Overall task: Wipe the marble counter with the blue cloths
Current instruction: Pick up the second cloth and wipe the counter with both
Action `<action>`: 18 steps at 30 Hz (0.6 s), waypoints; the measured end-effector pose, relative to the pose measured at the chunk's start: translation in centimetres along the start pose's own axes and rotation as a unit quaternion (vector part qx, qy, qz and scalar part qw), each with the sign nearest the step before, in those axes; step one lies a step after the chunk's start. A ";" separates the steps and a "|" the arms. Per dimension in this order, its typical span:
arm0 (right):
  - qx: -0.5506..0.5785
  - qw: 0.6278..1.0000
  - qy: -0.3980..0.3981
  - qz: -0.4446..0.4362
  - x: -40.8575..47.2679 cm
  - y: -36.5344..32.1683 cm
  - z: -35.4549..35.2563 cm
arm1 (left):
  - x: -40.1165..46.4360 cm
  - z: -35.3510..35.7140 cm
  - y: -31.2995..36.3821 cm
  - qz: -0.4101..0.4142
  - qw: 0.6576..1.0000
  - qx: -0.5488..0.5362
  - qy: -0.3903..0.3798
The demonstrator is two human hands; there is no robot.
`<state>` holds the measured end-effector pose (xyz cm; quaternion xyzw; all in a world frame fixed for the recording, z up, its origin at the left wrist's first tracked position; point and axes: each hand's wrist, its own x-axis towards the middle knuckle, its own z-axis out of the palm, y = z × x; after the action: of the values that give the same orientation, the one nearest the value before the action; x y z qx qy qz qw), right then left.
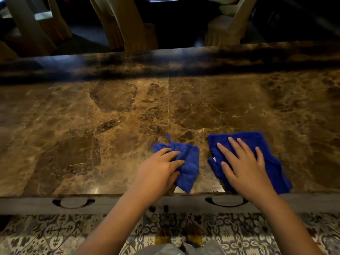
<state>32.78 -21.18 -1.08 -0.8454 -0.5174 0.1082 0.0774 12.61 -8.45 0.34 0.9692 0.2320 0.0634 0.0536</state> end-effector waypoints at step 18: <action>0.019 0.999 0.023 -0.036 0.2 0.9 -0.1 | 12.4 -2.8 -1.4 -0.091 0.990 -0.056 0.088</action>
<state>33.71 -21.44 -1.19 -0.8271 -0.5429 0.0959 0.1094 22.57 -1.30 4.16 0.9302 0.3191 0.1559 0.0925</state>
